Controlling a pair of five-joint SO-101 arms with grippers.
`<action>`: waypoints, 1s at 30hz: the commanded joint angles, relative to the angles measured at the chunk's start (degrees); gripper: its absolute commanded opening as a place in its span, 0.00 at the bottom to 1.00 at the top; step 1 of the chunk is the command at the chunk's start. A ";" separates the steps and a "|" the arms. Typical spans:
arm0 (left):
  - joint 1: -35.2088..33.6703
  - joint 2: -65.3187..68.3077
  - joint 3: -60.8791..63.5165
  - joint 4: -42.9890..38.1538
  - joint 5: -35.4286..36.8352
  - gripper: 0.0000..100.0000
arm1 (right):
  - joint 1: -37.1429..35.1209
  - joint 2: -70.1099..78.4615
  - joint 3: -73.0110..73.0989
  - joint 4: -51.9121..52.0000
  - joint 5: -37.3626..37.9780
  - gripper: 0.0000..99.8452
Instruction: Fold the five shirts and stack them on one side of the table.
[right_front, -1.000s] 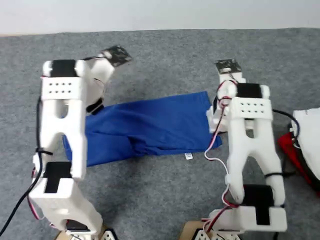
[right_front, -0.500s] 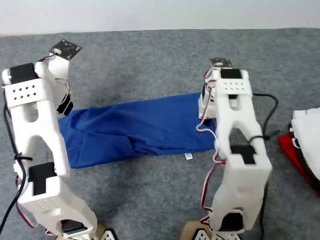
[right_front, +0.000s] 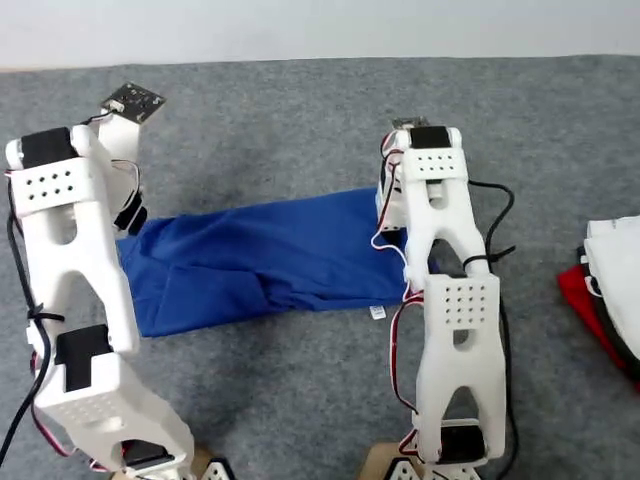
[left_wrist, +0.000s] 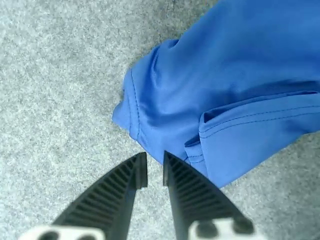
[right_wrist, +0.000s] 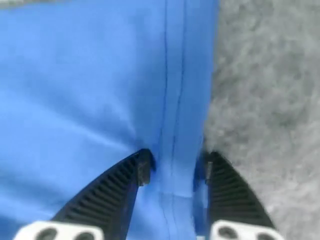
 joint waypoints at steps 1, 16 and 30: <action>-0.44 -3.52 -0.57 0.62 0.26 0.07 | -0.31 0.66 -8.26 2.15 3.16 0.01; -11.16 -13.98 -3.30 0.53 5.01 0.07 | -5.05 -5.41 -15.91 2.86 9.05 0.01; -30.77 -15.03 3.38 0.44 6.95 0.07 | -22.20 -10.51 -15.91 2.86 11.08 0.01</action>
